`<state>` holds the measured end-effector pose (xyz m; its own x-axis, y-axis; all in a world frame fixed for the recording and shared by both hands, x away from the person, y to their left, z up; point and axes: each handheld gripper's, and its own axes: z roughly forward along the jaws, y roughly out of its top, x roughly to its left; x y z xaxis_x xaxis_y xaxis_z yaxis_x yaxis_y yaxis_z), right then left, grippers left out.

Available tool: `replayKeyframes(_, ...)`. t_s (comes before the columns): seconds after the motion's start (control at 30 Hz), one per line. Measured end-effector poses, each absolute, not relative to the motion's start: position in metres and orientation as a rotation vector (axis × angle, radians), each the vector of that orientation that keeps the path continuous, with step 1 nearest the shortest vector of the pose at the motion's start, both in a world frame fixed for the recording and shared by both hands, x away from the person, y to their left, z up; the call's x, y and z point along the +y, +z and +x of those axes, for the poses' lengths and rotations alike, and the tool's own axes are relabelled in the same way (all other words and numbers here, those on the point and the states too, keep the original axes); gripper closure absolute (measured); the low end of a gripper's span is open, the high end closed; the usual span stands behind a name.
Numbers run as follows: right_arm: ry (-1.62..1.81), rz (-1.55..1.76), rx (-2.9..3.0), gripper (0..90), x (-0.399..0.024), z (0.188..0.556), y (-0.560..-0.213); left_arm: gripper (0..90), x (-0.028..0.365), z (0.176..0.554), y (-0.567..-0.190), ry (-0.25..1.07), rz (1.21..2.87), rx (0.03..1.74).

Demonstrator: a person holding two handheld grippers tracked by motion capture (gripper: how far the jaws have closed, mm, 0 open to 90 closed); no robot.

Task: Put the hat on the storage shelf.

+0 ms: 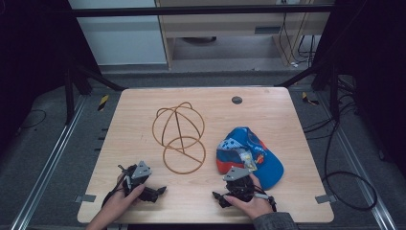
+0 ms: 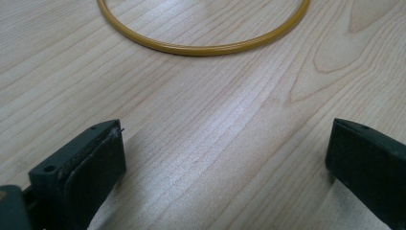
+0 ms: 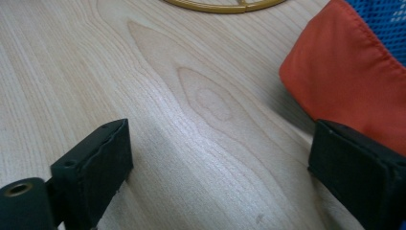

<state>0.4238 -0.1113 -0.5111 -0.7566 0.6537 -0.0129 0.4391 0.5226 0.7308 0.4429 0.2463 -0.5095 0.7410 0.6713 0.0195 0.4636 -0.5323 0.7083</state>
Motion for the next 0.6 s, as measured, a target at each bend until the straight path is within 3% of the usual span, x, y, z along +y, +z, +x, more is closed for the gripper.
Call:
replayKeyframes(0.23, 1.109, 0.956, 2.401, 11.0, -0.121, 0.423, -0.498, 0.0, 0.247, 0.442, -0.509, 0.38, 2.231, 0.849)
replayKeyframes(0.37, 1.101, 1.026, 2.323, 17.6, -0.144, 0.42, -0.481, 0.0, 0.247, 0.442, -0.51, 0.38, 2.231, 0.848)
replayKeyframes(0.6, 1.034, 1.082, 2.227, 19.5, -0.179, 0.416, -0.462, 0.0, 0.247, 0.442, -0.509, 0.38, 2.231, 0.848)
